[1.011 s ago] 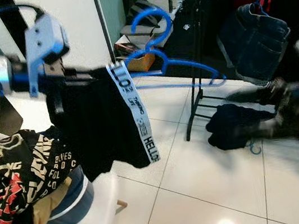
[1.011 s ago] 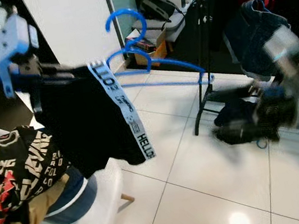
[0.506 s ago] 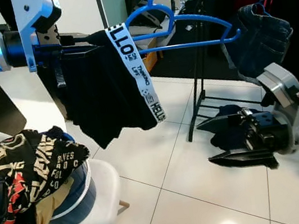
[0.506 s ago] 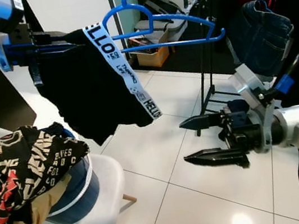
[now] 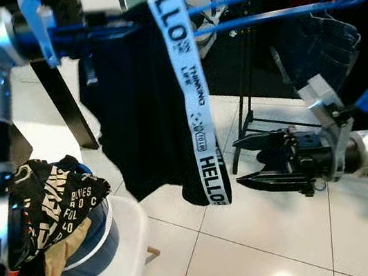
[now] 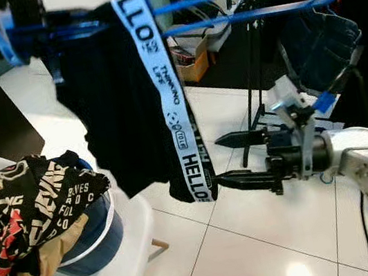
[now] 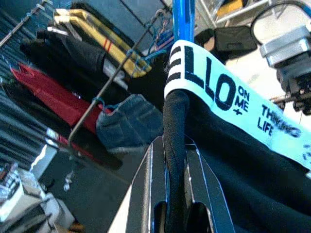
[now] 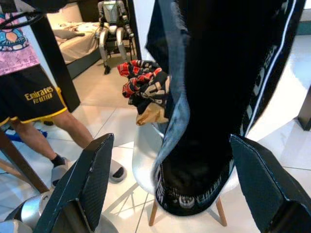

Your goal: Hang hanger

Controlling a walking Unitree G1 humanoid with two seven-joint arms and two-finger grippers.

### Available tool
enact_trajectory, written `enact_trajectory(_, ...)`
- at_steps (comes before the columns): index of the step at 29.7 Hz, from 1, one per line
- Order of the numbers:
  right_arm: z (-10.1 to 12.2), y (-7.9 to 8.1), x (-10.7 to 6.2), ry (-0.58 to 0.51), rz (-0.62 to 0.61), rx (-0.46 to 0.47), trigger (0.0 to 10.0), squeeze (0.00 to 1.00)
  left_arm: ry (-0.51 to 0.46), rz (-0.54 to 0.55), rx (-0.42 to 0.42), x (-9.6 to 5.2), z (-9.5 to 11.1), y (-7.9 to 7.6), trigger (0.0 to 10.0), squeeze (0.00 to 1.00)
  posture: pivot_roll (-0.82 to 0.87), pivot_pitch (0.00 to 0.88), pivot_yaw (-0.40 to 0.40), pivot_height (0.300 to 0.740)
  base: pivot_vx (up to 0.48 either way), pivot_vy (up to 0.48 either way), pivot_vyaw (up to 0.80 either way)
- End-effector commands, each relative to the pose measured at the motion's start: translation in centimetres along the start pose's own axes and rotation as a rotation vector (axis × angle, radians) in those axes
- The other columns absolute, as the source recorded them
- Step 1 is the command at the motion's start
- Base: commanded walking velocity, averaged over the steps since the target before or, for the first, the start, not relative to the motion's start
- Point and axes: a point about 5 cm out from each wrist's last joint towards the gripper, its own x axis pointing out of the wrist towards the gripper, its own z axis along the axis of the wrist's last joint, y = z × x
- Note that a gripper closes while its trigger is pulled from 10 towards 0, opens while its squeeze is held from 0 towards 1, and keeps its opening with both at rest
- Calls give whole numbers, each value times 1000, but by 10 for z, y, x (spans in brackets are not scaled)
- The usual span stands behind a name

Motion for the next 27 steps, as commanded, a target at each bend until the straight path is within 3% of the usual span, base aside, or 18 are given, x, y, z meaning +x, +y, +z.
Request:
enact_trajectory(1,8,1,5,-34,0,-39,10000,0,-43,0,5,0,8,2,10000,0,-61,0,75,740,0,0,0)
enact_trajectory(9,28,-12,11,-139,-83,-113,10000,0,-67,-23,5,2,11,1,10000,0,-59,0,80,740,0,0,0)
enact_trajectory(17,37,-14,6,-183,-113,-127,10000,0,-68,-20,6,2,11,2,10000,0,-61,0,79,740,0,0,0)
enact_trajectory(24,35,-14,5,-172,-110,-122,10000,0,-71,-16,6,3,12,2,10000,0,-63,0,79,740,0,0,0)
enact_trajectory(25,19,-10,10,-80,-77,-96,10000,0,-92,24,7,5,15,6,10000,0,-61,0,78,740,0,0,0)
enact_trajectory(27,19,-10,10,-80,-77,-96,10000,0,-92,24,7,5,15,6,10000,0,-61,0,78,740,0,0,0)
